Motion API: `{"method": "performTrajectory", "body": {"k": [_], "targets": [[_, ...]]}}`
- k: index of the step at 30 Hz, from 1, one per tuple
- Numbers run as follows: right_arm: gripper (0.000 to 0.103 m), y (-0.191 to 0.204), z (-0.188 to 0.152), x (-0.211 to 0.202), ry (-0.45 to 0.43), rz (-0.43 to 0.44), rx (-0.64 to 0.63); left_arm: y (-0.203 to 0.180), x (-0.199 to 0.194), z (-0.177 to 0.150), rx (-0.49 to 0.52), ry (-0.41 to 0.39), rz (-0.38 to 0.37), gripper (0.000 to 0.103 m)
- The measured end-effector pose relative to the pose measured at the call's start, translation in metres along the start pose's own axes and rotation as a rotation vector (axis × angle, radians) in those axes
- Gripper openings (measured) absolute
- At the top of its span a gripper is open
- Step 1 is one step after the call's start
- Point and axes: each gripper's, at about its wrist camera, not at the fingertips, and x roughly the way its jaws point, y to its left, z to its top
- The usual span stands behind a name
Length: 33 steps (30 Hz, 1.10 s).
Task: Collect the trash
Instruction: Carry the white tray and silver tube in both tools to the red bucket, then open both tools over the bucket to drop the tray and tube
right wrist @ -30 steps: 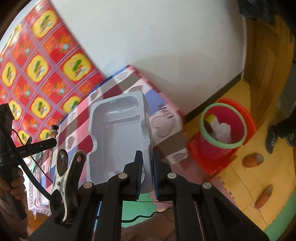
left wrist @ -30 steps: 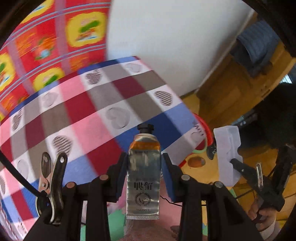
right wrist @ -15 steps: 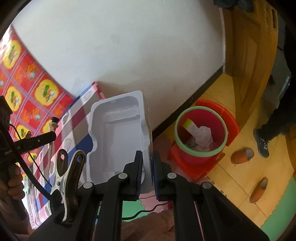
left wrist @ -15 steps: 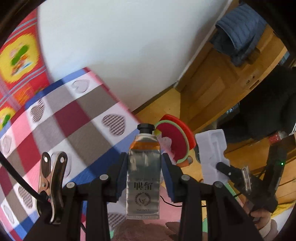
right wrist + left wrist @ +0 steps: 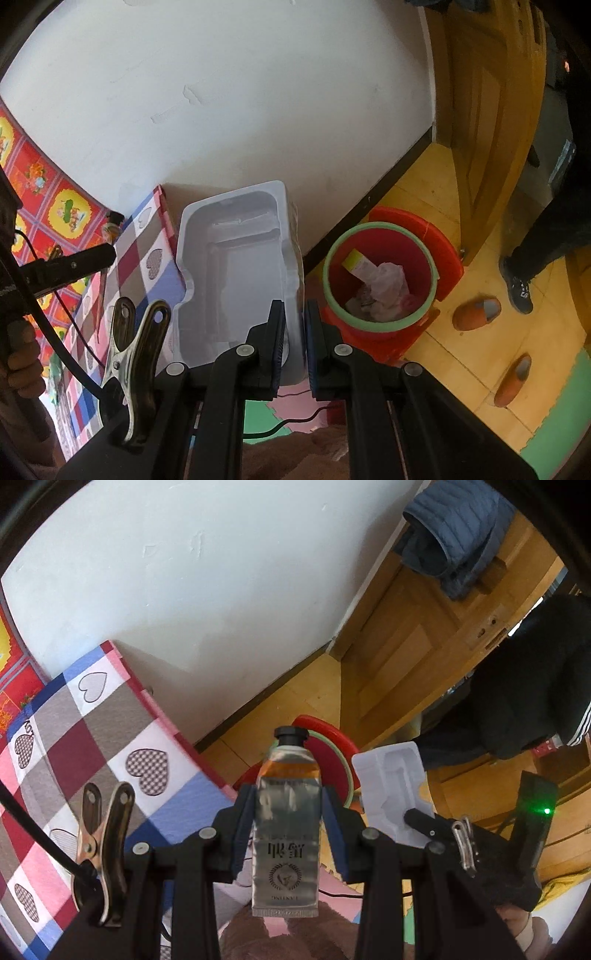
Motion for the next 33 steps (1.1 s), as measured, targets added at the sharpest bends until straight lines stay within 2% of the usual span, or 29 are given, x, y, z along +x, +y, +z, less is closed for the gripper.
{"method": "performTrajectory", "body": {"k": [9, 17, 25, 33], "targets": [[0.012, -0.043, 0.02, 0.007, 0.041, 0.018, -0.039, -0.042, 0.027, 0.006, -0.035, 0.015, 0.031, 0.038], [0.012, -0.082, 0.041, 0.025, 0.073, 0.02, -0.081, -0.083, 0.074, 0.012, -0.069, 0.04, 0.066, 0.038], [0.012, -0.123, 0.052, 0.068, 0.155, 0.016, -0.118, -0.104, 0.133, 0.011, -0.12, 0.048, 0.076, 0.038], [0.012, -0.158, 0.059, 0.122, 0.222, -0.014, -0.149, -0.116, 0.207, -0.004, -0.141, 0.091, 0.077, 0.038]]}}
